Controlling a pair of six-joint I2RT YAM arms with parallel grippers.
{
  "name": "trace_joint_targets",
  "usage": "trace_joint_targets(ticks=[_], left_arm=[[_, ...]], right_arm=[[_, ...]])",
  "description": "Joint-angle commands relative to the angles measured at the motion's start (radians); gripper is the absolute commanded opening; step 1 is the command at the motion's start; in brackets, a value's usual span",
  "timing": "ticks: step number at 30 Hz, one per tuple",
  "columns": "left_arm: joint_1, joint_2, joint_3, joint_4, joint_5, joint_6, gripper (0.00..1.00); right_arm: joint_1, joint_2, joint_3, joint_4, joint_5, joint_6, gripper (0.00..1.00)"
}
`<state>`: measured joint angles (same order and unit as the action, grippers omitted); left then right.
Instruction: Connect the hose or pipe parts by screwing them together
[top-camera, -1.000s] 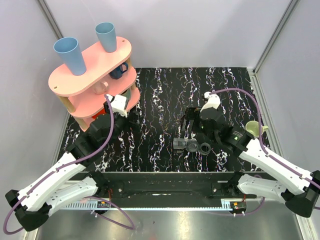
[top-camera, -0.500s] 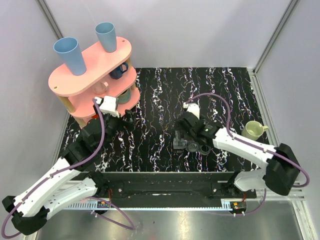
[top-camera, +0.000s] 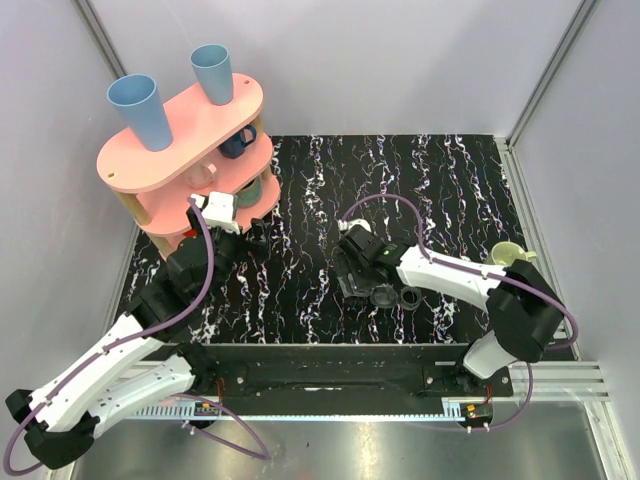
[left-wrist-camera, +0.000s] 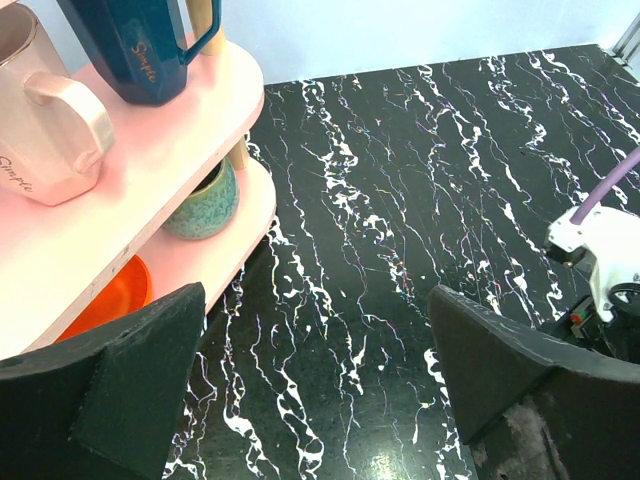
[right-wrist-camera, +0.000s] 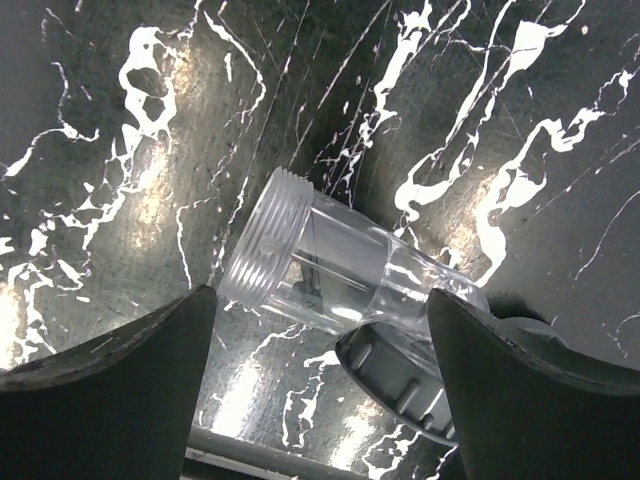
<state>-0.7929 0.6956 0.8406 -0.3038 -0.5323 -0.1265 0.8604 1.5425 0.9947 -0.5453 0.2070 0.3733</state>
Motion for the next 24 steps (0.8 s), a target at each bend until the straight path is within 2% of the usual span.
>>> trace_joint_targets(ticks=[1,8,12,17,24], left_arm=[[-0.006,0.001,0.000,0.042,-0.026,0.016,0.98],[-0.008,0.004,0.002,0.042,-0.034,0.018,0.98],[-0.011,0.005,0.002,0.040,-0.038,0.019,0.98],[-0.011,0.008,0.000,0.038,-0.049,0.021,0.98],[-0.011,0.015,0.002,0.038,-0.043,0.021,0.98]], right_arm=[[0.002,0.039,0.045,-0.013,0.043,-0.034,0.93],[-0.011,0.085,0.081,-0.001,0.149,-0.028,0.91],[-0.061,0.122,0.136,0.011,0.198,-0.013,0.88],[-0.139,0.116,0.160,0.051,0.192,-0.008,0.87],[-0.141,-0.007,0.191,0.001,0.137,-0.027,0.91]])
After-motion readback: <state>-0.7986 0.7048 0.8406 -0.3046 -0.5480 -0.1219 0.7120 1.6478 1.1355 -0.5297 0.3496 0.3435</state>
